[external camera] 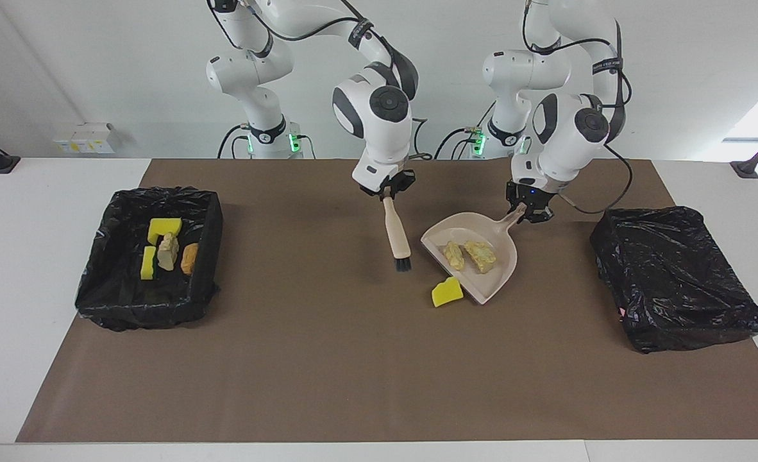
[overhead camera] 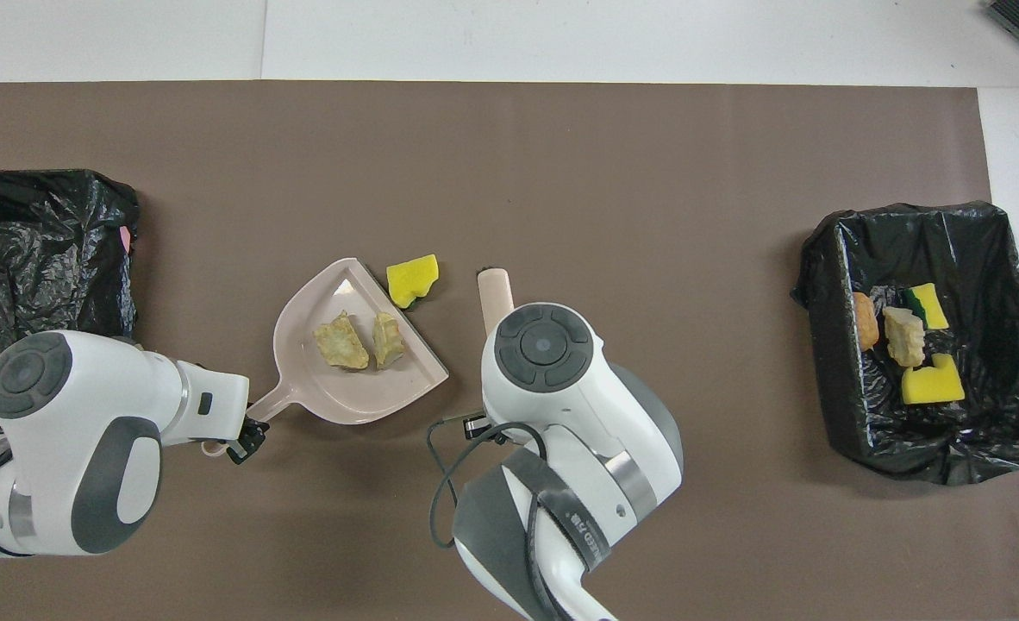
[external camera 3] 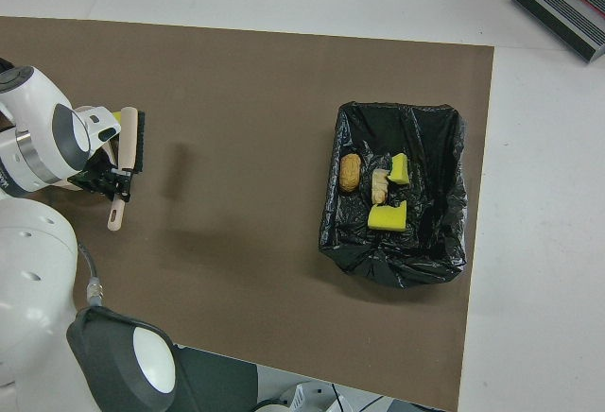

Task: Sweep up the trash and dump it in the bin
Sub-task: 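Brush the last chunk into the dustpan with the right gripper's brush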

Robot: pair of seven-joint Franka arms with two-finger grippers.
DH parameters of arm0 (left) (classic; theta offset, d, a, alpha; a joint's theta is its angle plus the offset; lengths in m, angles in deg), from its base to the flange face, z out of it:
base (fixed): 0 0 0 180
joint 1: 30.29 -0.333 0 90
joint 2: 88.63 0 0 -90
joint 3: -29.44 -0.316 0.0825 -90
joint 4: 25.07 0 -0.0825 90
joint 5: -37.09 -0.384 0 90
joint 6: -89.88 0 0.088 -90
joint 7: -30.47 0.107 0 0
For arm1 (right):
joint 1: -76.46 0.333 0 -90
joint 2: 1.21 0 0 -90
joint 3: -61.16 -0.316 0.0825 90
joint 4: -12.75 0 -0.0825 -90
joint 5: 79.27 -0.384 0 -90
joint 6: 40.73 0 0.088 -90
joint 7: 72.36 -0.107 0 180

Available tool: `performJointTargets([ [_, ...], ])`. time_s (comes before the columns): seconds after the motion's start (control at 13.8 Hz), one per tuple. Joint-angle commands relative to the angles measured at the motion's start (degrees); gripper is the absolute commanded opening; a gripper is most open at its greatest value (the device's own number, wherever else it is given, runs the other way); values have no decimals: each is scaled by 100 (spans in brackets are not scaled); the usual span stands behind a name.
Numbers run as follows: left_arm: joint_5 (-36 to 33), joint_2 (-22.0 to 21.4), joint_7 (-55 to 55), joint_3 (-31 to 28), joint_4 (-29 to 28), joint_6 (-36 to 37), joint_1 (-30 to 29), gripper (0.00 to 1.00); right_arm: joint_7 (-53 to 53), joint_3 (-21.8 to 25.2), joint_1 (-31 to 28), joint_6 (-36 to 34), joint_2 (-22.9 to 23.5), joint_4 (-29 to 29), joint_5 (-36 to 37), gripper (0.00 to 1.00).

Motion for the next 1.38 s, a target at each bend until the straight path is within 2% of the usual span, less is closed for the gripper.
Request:
performJointTargets([
  [0.0,-139,11,-53,-4,89,100,-246,0,432,-67,-85,-76,591,-553,248,0],
  [0.15,-447,29,-79,5,115,3,-265,0,548,-76,-199,-146,925,-992,406,0],
  [0.36,-973,143,-124,22,282,-76,-168,0,566,-85,-138,-155,1322,-1353,609,0],
  [0.51,-1317,161,-124,40,282,-208,-142,0,583,-85,-138,-155,1331,-1372,592,0],
  [0.95,-1336,275,-124,49,282,-313,-62,0,558,-225,231,-155,1568,-1363,495,0],
  [1.16,-1327,293,-124,49,282,-357,-71,0,304,-225,494,-50,1542,-1363,14,0],
  [1.31,-1327,310,-132,49,334,-357,-63,0,-231,-252,705,554,1507,-1223,-574,0],
])
